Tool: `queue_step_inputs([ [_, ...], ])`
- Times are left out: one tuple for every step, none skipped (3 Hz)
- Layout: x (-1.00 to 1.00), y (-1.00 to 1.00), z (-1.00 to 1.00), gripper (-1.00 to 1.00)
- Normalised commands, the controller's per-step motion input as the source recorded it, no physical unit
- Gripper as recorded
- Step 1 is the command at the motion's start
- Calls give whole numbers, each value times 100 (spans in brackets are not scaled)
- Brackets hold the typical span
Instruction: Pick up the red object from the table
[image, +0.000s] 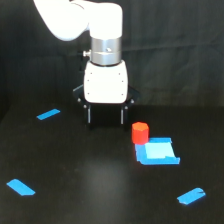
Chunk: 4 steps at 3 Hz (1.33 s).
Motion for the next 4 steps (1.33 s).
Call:
queue_step_inputs([
  [66,-53,-3,100],
  [50,-64,45,100],
  [36,-71,38,98],
  [43,-75,10,96],
])
